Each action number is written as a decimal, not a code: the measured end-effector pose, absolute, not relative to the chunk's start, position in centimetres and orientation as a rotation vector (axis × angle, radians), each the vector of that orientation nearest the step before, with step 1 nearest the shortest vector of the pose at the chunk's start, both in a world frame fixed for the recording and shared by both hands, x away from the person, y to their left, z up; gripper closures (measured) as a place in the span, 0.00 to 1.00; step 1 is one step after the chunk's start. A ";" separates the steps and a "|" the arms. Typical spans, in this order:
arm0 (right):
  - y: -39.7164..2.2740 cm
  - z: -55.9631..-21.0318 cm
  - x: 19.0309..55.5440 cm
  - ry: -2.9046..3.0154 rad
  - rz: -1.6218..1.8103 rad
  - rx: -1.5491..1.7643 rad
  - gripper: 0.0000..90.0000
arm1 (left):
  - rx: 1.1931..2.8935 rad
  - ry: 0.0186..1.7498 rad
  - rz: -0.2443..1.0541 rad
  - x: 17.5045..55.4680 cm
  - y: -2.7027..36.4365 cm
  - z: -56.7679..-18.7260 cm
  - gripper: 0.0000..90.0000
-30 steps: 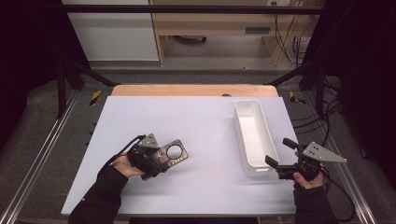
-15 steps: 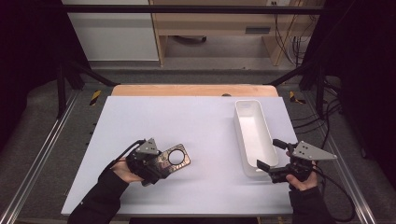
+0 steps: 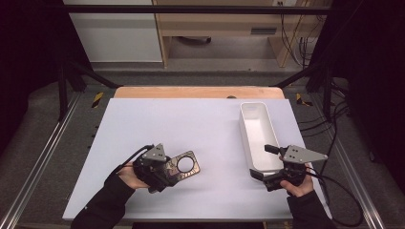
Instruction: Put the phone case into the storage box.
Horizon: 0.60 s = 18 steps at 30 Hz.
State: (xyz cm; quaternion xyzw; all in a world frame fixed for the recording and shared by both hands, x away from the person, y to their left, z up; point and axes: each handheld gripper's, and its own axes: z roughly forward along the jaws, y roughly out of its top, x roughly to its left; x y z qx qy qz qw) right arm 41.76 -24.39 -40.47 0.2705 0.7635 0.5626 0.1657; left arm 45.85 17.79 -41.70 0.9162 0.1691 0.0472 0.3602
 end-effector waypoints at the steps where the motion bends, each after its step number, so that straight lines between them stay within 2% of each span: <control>1: -24.2 -40.5 41.8 2.183 1.607 0.767 0.00 | 2.361 0.433 0.120 45.8 17.7 -41.7 0.13; 18: -21.0 -41.0 42.3 2.302 1.606 0.691 0.01 | 2.337 0.383 0.080 45.6 16.6 -41.1 0.13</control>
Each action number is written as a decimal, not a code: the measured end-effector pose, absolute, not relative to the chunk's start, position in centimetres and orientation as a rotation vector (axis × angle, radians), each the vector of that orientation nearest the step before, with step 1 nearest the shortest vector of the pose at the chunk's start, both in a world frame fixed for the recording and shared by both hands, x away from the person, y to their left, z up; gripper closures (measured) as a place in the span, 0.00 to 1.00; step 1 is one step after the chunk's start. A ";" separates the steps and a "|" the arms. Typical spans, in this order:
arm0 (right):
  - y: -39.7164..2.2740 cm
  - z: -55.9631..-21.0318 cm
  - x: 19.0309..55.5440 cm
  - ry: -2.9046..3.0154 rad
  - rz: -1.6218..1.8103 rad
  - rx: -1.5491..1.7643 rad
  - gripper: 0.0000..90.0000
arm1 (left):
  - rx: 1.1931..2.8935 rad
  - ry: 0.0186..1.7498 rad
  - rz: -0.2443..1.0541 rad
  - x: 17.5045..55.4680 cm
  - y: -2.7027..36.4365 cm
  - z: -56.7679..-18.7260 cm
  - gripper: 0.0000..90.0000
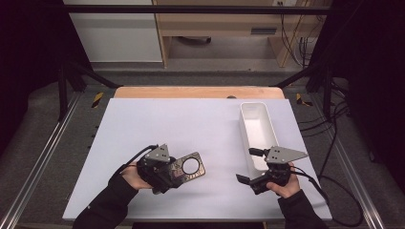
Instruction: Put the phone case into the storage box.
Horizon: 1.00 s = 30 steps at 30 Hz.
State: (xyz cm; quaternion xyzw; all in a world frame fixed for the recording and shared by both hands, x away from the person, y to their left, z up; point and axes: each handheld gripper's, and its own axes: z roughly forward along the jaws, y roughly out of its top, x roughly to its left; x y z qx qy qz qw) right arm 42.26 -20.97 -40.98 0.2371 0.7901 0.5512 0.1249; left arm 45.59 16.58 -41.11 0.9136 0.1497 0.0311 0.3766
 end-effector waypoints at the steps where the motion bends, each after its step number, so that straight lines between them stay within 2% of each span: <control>1: -20.8 -41.0 42.3 2.306 1.606 0.684 0.01 | 2.335 0.380 0.076 45.6 16.5 -41.1 0.13; 30: -16.0 -41.1 43.3 2.494 1.581 0.513 0.03 | 2.334 0.263 -0.035 46.1 13.9 -39.9 0.13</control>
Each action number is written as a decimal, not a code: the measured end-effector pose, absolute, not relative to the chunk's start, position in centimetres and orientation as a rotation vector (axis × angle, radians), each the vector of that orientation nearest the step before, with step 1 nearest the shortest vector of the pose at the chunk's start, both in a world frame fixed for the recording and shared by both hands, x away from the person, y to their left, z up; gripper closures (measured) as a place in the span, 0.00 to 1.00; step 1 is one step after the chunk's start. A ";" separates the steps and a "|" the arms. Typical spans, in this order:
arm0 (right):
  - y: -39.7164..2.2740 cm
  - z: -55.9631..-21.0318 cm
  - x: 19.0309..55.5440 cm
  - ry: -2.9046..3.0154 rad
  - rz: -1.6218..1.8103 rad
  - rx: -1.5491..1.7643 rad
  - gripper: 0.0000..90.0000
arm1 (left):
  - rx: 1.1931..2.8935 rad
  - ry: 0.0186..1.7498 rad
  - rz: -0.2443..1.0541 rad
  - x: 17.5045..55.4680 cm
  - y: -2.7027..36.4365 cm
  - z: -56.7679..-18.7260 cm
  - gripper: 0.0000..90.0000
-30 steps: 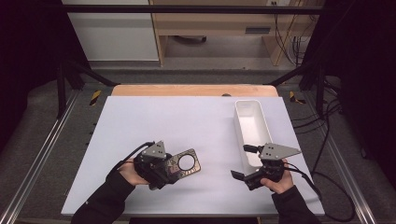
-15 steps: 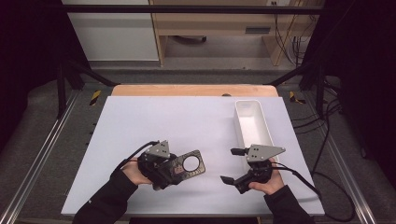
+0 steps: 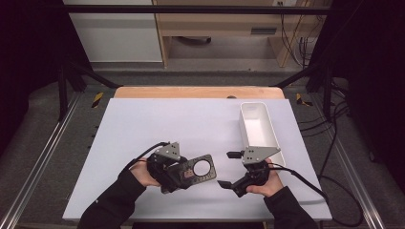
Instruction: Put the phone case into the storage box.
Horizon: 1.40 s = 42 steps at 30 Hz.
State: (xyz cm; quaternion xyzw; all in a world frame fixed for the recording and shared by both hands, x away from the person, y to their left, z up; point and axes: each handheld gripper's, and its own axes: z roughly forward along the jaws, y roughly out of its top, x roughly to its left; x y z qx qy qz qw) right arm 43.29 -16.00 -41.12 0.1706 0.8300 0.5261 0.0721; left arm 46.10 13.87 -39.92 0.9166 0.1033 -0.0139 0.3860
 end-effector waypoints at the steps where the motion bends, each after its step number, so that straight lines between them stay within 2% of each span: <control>1: -15.9 -41.1 43.3 2.499 1.579 0.507 0.03 | 2.334 0.260 -0.042 46.1 13.8 -39.9 0.13; 42: -13.4 -41.8 43.8 2.665 1.633 0.280 0.08 | 2.334 0.087 -0.119 45.4 11.4 -39.4 0.13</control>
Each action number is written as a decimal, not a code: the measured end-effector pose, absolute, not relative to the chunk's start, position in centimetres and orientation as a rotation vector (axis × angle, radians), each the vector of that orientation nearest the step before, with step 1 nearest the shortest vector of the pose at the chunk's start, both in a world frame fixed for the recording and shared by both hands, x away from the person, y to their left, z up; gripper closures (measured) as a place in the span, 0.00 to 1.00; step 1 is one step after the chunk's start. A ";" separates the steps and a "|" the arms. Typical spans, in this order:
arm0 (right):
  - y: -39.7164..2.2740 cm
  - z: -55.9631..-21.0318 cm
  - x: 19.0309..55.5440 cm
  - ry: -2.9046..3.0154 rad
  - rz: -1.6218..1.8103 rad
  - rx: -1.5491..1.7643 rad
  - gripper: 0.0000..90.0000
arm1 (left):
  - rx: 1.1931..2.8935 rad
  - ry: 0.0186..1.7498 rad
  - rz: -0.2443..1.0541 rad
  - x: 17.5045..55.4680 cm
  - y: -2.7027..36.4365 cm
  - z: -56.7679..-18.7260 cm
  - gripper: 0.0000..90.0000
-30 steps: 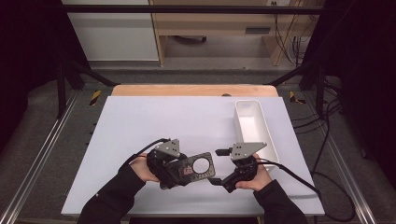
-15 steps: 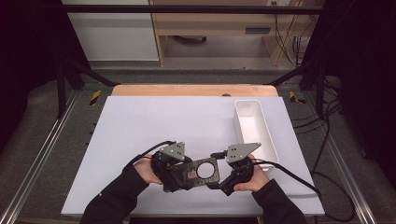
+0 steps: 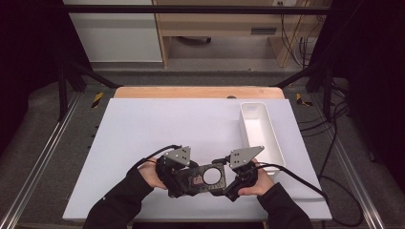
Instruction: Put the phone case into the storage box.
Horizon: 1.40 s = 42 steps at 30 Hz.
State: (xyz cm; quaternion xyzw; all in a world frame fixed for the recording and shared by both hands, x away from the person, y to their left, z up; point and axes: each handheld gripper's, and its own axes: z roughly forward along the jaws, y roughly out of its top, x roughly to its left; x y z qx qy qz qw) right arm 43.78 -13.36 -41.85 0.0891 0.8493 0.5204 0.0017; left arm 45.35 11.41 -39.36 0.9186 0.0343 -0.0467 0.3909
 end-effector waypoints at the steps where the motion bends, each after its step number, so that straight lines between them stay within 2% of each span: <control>1: -13.4 -41.9 43.8 2.664 1.633 0.276 0.09 | 2.333 0.084 -0.118 45.3 11.4 -39.4 0.13; 29: -13.7 -41.5 43.4 2.688 1.639 0.221 0.14 | 2.330 0.040 -0.097 45.0 11.4 -39.9 0.11; 42: -13.9 -41.1 43.5 2.715 1.564 0.246 0.14 | 2.379 0.132 -0.030 44.8 13.4 -39.5 0.00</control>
